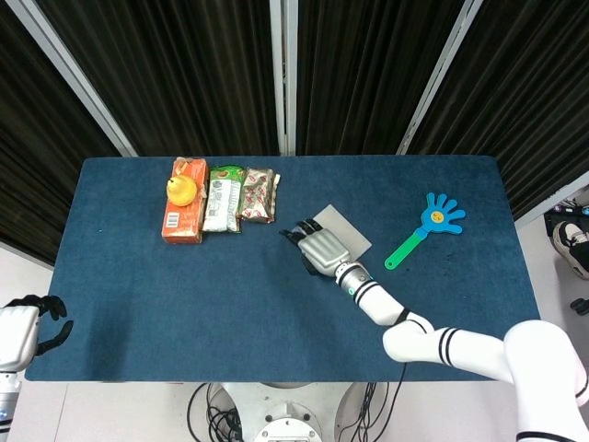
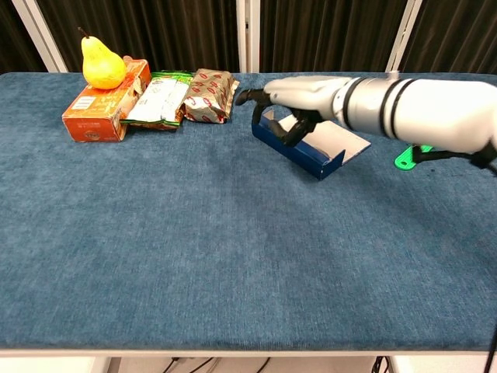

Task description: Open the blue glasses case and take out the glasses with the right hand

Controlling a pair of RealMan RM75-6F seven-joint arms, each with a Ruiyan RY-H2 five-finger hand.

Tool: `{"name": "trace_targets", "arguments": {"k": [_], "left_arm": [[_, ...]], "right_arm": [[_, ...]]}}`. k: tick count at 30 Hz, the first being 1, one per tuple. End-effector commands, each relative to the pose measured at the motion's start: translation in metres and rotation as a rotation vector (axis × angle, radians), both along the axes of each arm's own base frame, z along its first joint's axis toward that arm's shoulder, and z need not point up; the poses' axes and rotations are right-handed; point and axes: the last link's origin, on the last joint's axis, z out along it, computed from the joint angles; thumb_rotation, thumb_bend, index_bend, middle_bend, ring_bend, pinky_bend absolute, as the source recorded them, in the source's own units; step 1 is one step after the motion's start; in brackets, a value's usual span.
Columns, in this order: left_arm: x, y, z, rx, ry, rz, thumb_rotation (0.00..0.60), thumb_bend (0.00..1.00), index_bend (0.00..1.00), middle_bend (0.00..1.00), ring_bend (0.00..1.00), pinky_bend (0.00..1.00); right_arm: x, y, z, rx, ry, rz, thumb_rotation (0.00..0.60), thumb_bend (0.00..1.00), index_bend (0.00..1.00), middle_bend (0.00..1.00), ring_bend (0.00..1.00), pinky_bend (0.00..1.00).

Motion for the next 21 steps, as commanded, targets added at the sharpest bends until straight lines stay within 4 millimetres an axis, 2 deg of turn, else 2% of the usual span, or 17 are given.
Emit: {"name": "trace_targets", "arguments": {"k": [1,5,9,13,17,20,21], "left_arm": [[0.0,0.0,0.0,0.0,-0.001,0.0,0.6,0.28,0.56,0.58,0.46,0.51],[0.0,0.0,0.0,-0.001,-0.003,0.0,0.6,0.28,0.56,0.58,0.46,0.51],[0.0,0.0,0.0,-0.005,-0.002,-0.002,0.6,0.28,0.56,0.58,0.46,0.51],[0.0,0.0,0.0,-0.004,-0.002,-0.002,0.6,0.28,0.56,0.58,0.46,0.51],[0.0,0.0,0.0,-0.004,0.001,-0.002,0.6,0.28,0.56,0.58,0.46,0.51],[0.0,0.0,0.0,-0.004,0.003,-0.001,0.6,0.28,0.56,0.58,0.46,0.51],[0.0,0.0,0.0,-0.003,0.004,-0.001,0.6,0.28,0.56,0.58,0.46,0.51]], "right_arm": [[0.004,-0.006,-0.015,0.0,0.039,0.014,0.6,0.76,0.0,0.22,0.0,0.0],[-0.007,-0.02,-0.008,-0.062,0.078,-0.009,0.6,0.76,0.0,0.24,0.0,0.0],[-0.027,-0.028,0.008,-0.098,0.108,-0.063,0.6,0.77,0.0,0.26,0.0,0.0],[-0.047,-0.028,0.024,-0.112,0.142,-0.106,0.6,0.77,0.0,0.26,0.0,0.0],[-0.06,-0.017,0.042,-0.106,0.151,-0.126,0.6,0.76,0.0,0.27,0.0,0.0],[-0.063,-0.008,0.055,-0.106,0.128,-0.119,0.6,0.53,0.0,0.23,0.0,0.0],[-0.062,-0.007,0.058,-0.113,0.12,-0.111,0.6,0.41,0.0,0.2,0.0,0.0]]}}
